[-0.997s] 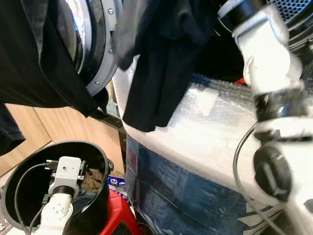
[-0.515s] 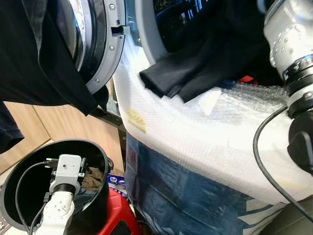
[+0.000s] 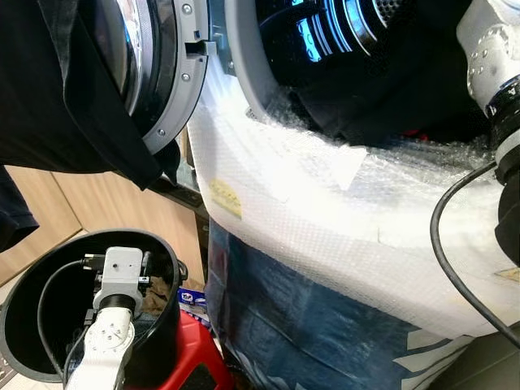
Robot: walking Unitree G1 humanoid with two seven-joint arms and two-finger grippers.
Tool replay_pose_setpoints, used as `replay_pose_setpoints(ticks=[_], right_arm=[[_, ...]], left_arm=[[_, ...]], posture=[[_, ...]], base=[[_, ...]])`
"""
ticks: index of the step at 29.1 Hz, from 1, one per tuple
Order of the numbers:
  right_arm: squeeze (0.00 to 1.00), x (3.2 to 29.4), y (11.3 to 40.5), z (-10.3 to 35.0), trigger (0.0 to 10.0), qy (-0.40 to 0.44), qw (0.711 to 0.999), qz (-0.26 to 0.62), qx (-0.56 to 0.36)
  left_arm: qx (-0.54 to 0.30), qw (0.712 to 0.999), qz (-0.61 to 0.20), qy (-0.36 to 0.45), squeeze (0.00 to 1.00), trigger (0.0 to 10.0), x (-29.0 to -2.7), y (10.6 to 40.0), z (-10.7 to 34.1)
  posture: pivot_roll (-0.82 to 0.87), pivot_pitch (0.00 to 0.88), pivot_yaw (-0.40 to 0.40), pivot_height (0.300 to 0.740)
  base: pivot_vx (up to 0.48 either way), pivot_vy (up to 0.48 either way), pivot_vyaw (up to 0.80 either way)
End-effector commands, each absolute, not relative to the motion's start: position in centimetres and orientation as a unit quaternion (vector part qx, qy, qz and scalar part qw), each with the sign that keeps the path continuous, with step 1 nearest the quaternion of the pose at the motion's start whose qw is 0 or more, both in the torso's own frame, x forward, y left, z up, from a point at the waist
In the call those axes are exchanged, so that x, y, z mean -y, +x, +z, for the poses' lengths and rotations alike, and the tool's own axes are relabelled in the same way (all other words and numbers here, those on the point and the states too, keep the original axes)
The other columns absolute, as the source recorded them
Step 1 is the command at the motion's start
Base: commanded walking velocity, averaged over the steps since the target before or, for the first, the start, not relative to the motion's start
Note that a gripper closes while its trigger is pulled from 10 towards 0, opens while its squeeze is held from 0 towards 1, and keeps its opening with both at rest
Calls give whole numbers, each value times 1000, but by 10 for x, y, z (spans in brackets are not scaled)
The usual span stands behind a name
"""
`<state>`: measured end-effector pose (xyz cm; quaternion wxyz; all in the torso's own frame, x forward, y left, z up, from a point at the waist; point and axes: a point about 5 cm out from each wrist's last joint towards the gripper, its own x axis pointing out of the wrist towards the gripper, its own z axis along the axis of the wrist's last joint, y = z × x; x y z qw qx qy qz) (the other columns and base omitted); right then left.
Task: Clothes washing
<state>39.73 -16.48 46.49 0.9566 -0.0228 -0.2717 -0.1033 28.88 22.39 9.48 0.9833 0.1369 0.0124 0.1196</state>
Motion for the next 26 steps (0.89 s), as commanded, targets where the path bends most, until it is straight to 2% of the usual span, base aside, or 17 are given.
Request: replay_pose_setpoints(ticks=[1, 2, 3, 5, 8, 9, 10, 11, 12, 14, 15, 26], right_arm=[[0, 147, 408, 441, 3255, -59, 972, -47, 222], [0, 146, 413, 427, 3647, -52, 977, -51, 199], [0, 142, 419, 406, 10000, -38, 985, -48, 161], [0, 139, 426, 378, 10000, 0, 993, -50, 110], [0, 134, 430, 352, 10000, 5, 997, -48, 64], [212, 133, 430, 348, 10000, 4, 997, -46, 57], [212, 133, 430, 347, 10000, 4, 997, -45, 55], [306, 131, 430, 346, 10000, 3, 998, -40, 53], [855, 130, 430, 345, 10000, 2, 998, -35, 52], [855, 130, 430, 345, 10000, 2, 998, -33, 51], [1000, 128, 430, 347, 10000, -1, 998, -28, 53], [1000, 135, 426, 375, 10000, -30, 994, -7, 104]], left_arm=[[-18, 984, 110, 137, 0, 10000, -220, 288, 91], [-19, 985, 107, 133, 0, 10000, -218, 289, 91], [-23, 986, 102, 131, 0, 10000, -215, 289, 90], [-29, 987, 95, 130, 0, 10000, -210, 290, 88], [-26, 987, 90, 127, 0, 10000, -206, 290, 90], [-26, 988, 89, 127, 0, 10000, -206, 289, 91], [-25, 988, 90, 127, 0, 10000, -206, 289, 91], [-26, 988, 90, 126, 0, 10000, -206, 288, 91], [-26, 988, 91, 125, 0, 10000, -206, 288, 91], [-27, 988, 91, 124, 0, 10000, -205, 287, 91], [-29, 988, 88, 125, 0, 10000, -205, 287, 89], [-38, 988, 81, 125, 0, 10000, -201, 280, 86]], posture=[[116, 0, -37, 740], [116, 0, -37, 740], [117, 0, -33, 740], [122, 0, -33, 740], [131, 0, -35, 740], [127, 0, -31, 740], [127, 0, -31, 740], [124, 0, -31, 740], [124, 0, -31, 740], [120, 0, -32, 740], [115, 0, -33, 740], [84, 0, -42, 740]], base=[[0, 0, 0], [0, 0, 0], [0, 0, 0], [0, 0, 0], [0, 0, 0], [0, 0, 0], [0, 0, 0], [0, 0, 0], [0, 0, 0], [0, 0, 0], [0, 0, 0], [0, 0, 0]])
